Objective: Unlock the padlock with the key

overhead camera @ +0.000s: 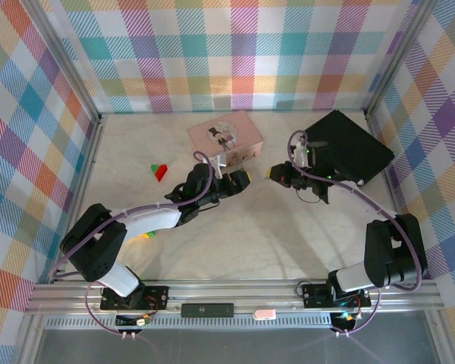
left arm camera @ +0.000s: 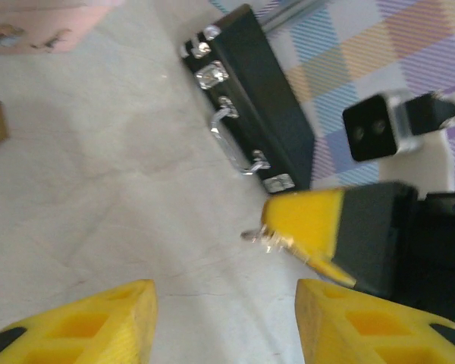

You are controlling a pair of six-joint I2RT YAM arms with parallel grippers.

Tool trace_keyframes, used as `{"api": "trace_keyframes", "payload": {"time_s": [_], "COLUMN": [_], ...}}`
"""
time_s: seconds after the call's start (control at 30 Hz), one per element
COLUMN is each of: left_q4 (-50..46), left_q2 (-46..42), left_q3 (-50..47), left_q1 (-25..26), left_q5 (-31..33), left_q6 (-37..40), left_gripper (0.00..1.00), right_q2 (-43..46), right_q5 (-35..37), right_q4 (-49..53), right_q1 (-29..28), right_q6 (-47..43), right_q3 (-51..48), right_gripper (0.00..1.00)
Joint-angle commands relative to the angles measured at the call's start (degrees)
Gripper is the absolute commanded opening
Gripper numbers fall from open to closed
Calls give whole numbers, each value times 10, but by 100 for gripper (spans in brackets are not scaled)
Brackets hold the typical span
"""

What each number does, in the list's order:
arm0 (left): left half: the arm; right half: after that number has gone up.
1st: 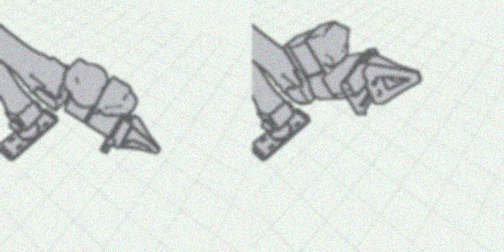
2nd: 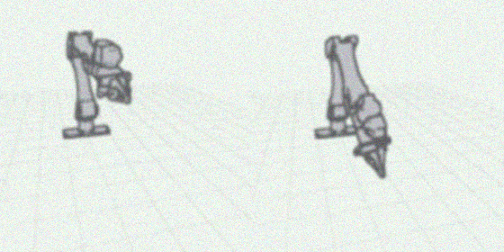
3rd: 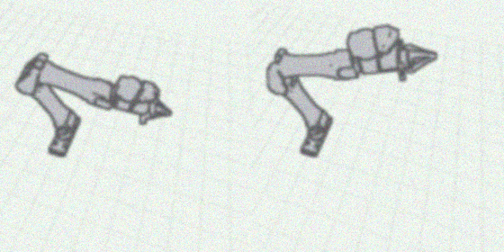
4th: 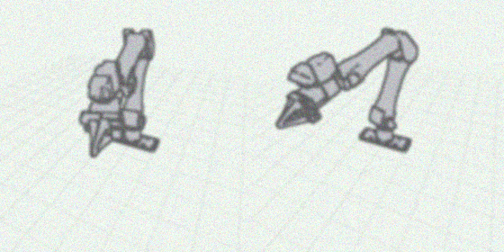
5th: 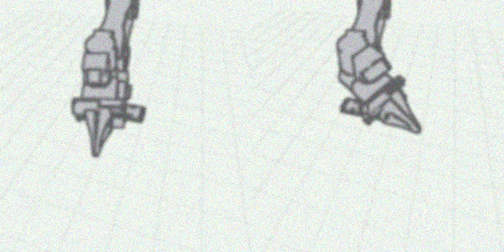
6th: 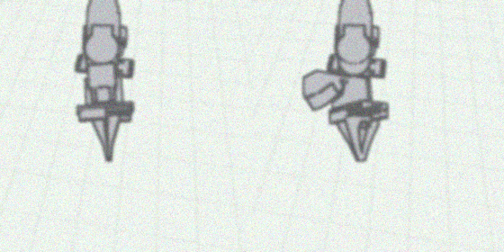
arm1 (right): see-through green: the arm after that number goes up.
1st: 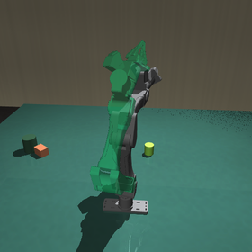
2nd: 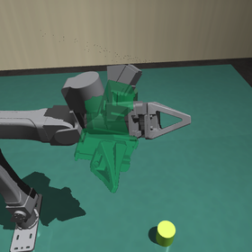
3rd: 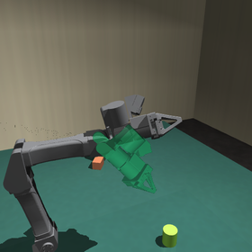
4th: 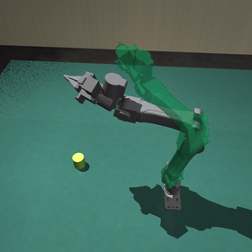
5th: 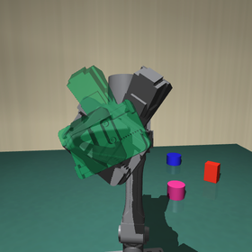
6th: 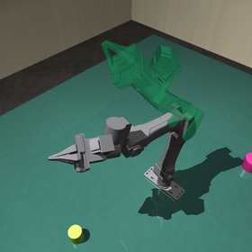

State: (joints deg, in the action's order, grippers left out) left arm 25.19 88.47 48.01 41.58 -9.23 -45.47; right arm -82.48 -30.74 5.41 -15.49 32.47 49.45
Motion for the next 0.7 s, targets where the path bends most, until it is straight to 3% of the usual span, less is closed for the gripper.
{"api": "trace_keyframes", "payload": {"time_s": [0.0,0.3,0.57,0.6,0.67], "left_q4": [-116,-143,-146,-147,-148], "left_q2": [-31,-35,-38,-39,-45], "left_q3": [27,12,10,8,4], "left_q1": [-5,-31,-35,-36,-37], "left_q5": [56,78,70,70,72], "left_q6": [69,56,50,50,49], "left_gripper": [52,56,57,57,58], "right_q2": [-17,-91,-190,-200,-211], "right_q5": [51,84,130,131,140], "right_q4": [145,217,257,259,262], "right_q1": [-22,-54,-54,-54,-54], "right_q6": [-56,-54,-67,-67,-67], "right_q3": [-10,-24,77,90,110], "right_gripper": [0,0,0,2,17]}}
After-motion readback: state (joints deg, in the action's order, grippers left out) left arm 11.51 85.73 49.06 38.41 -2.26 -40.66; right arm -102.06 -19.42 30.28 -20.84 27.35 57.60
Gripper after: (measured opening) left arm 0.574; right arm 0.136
